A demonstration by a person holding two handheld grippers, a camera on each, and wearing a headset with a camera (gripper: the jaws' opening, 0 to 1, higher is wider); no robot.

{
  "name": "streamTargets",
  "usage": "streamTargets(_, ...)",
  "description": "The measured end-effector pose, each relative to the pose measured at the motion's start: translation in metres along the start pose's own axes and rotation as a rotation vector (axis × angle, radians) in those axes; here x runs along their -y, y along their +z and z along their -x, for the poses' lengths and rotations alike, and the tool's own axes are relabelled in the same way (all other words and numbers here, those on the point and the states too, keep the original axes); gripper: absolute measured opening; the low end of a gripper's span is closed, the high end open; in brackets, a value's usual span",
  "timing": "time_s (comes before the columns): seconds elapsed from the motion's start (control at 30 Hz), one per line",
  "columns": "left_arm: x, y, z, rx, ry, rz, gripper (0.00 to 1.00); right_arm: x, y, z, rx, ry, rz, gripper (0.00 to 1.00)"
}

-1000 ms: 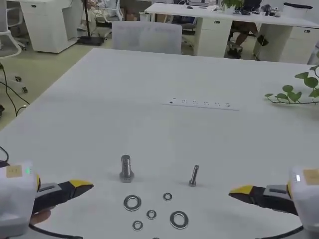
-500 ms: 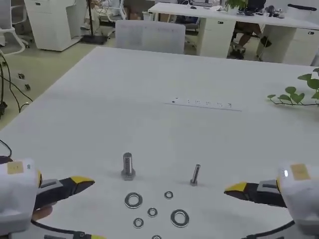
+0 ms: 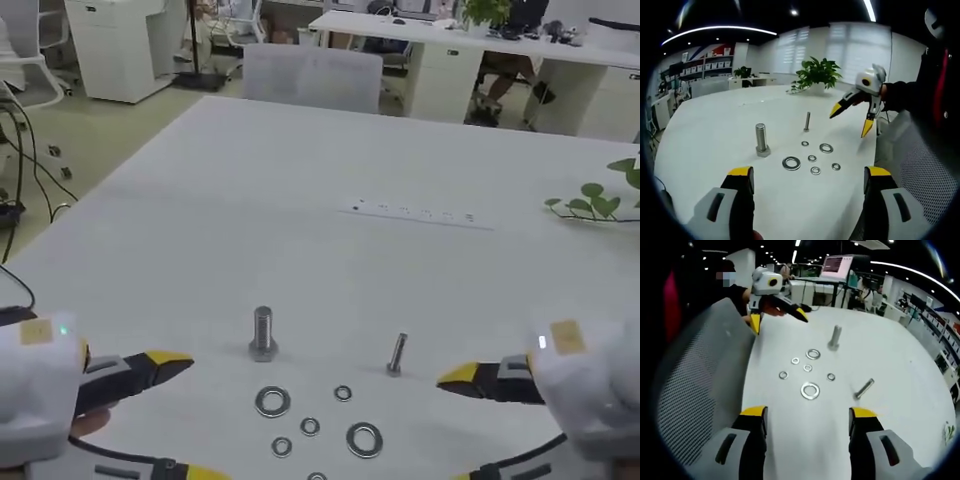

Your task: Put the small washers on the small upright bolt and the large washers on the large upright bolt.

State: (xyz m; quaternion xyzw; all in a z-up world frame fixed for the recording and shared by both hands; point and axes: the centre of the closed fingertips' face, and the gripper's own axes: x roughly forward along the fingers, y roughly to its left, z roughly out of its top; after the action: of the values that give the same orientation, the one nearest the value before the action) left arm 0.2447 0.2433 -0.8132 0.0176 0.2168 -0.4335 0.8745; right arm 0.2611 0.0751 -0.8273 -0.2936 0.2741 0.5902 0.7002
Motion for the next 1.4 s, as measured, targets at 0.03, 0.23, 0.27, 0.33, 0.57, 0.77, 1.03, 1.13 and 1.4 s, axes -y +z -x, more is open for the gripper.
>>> streamTargets(0.03,0.0,0.0,0.0,0.001,0.001,0.0,0.91,0.0,0.001,-0.001,-0.004,0.002,0.005,0.66)
streamTargets(0.23,0.0,0.0,0.001,0.009,0.009,0.002,0.91,0.003,0.006,-0.006,-0.046,0.022,0.05,0.64)
streamTargets(0.27,0.0,0.0,0.001,0.011,0.01,0.003,0.9,0.003,0.007,-0.007,-0.048,0.025,0.057,0.64)
streamTargets(0.33,0.0,0.001,0.001,0.014,0.012,0.004,0.9,0.003,0.009,-0.009,-0.056,0.034,0.064,0.64)
streamTargets(0.57,0.0,0.002,0.002,0.021,0.019,0.004,0.9,0.001,0.01,-0.017,-0.093,0.066,0.091,0.63)
streamTargets(0.77,0.0,0.003,0.003,0.029,0.026,0.005,0.9,0.004,0.013,-0.02,-0.127,0.085,0.127,0.63)
streamTargets(1.03,0.001,0.001,0.004,0.032,0.031,0.01,0.9,0.002,0.014,-0.029,-0.176,0.125,0.161,0.6)
streamTargets(1.13,0.001,0.001,0.005,0.034,0.034,0.011,0.9,0.001,0.016,-0.032,-0.188,0.138,0.171,0.59)
streamTargets(1.4,0.002,0.001,0.007,0.039,0.04,0.012,0.89,0.0,0.015,-0.039,-0.245,0.164,0.216,0.56)
